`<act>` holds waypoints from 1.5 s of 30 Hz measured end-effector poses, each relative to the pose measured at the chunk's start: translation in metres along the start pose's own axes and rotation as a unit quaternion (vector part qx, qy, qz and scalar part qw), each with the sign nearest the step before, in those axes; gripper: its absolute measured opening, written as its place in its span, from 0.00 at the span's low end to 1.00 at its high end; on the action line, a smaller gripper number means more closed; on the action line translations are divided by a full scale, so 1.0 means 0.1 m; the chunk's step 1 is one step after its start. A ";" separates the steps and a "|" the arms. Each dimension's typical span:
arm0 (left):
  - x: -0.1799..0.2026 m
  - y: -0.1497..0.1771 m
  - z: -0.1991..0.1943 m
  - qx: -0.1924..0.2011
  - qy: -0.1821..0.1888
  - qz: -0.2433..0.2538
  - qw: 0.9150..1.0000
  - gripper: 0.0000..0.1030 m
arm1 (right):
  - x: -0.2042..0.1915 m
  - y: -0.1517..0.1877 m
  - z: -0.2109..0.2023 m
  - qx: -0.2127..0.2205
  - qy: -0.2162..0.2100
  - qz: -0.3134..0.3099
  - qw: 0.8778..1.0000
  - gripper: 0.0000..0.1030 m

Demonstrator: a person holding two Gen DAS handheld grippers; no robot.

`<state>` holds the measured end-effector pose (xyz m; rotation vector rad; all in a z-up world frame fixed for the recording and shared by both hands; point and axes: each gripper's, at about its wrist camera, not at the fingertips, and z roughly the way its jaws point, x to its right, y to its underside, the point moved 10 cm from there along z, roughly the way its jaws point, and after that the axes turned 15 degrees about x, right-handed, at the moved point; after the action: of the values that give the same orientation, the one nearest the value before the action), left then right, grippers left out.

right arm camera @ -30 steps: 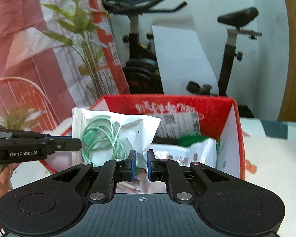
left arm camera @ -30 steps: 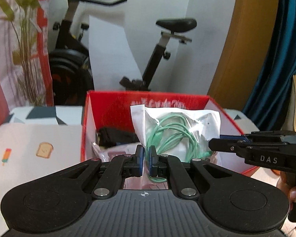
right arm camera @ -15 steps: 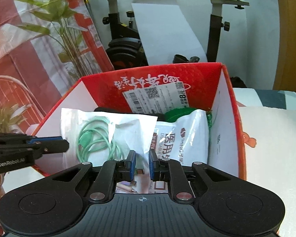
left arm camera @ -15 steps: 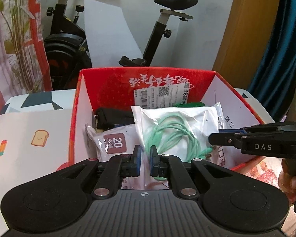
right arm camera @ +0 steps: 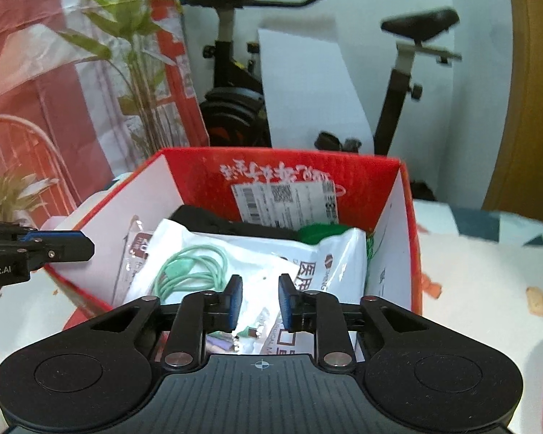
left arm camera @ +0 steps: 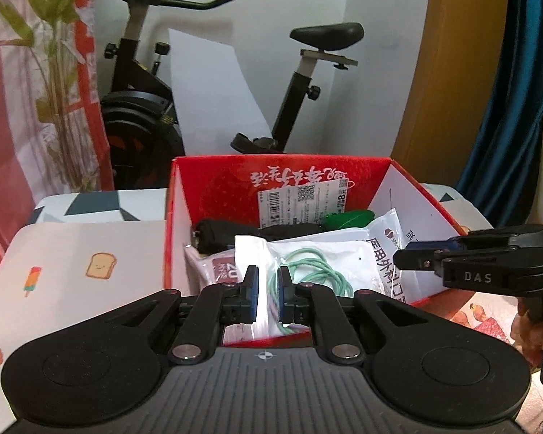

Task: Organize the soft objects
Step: 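Lower the white packet into the red box and open both tools, then move both open tools down to the black eye mask on the table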

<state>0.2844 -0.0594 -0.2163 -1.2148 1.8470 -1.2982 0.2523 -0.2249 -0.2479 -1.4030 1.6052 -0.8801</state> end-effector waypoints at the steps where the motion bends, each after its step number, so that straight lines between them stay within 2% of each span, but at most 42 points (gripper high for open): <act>1: 0.00 0.00 -0.05 0.003 -0.003 -0.002 1.000 0.21 | -0.02 -0.01 -0.05 0.004 0.000 -0.007 1.000 0.22; 2: -0.01 0.01 -0.09 0.006 -0.004 -0.002 1.000 0.35 | -0.04 -0.02 -0.09 0.007 0.001 -0.013 1.000 0.24; 4: 0.00 0.03 -0.19 0.013 -0.009 -0.001 1.000 0.45 | -0.08 -0.04 -0.20 0.015 0.003 -0.024 1.000 0.26; 11: 0.05 0.19 -0.64 0.027 -0.004 0.004 1.000 0.45 | -0.20 0.06 -0.66 0.039 -0.007 -0.018 0.999 0.26; 17: 0.09 0.73 -0.96 -0.015 0.002 -0.016 1.000 0.45 | -0.28 0.34 -1.00 0.037 -0.011 -0.003 0.999 0.33; 20: 0.08 1.00 -1.07 -0.037 0.004 -0.038 0.999 0.45 | -0.31 0.60 -1.12 0.019 -0.010 0.009 1.000 0.37; 25: 0.04 1.37 -1.17 -0.069 -0.003 -0.081 0.994 0.45 | -0.21 1.21 -1.25 -0.051 0.024 0.013 0.998 0.38; 28: 0.02 1.44 -1.20 -0.066 -0.015 -0.092 0.993 0.45 | -0.12 1.46 -1.34 -0.079 0.041 0.017 0.996 0.40; 30: 0.04 1.50 -1.20 -0.073 -0.016 -0.099 0.992 0.45 | -0.11 1.57 -1.39 -0.092 0.047 0.008 0.995 0.49; 34: 0.09 1.63 -1.17 -0.092 -0.016 -0.098 0.991 0.45 | -0.19 1.74 -1.41 -0.114 0.037 -0.001 0.993 0.53; 37: 0.13 1.66 -1.16 -0.098 -0.011 -0.090 0.991 0.46 | -0.27 1.79 -1.38 -0.123 0.031 -0.015 0.992 0.61; 41: 0.11 1.73 -1.19 -0.106 -0.006 -0.110 0.988 0.48 | -0.39 1.90 -1.34 -0.139 0.016 -0.035 0.989 0.67; 43: 0.07 1.76 -1.20 -0.107 -0.010 -0.120 0.987 0.48 | -0.42 1.89 -1.32 -0.138 0.015 -0.047 0.989 0.65; 45: 0.05 1.79 -1.20 -0.108 -0.011 -0.128 0.986 0.48 | -0.44 1.88 -1.30 -0.135 0.012 -0.054 0.989 0.54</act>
<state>0.1191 0.0061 -0.3379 -1.6195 1.9014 -1.2322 0.0574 -0.1561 -0.3552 -1.6846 1.7284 -0.7633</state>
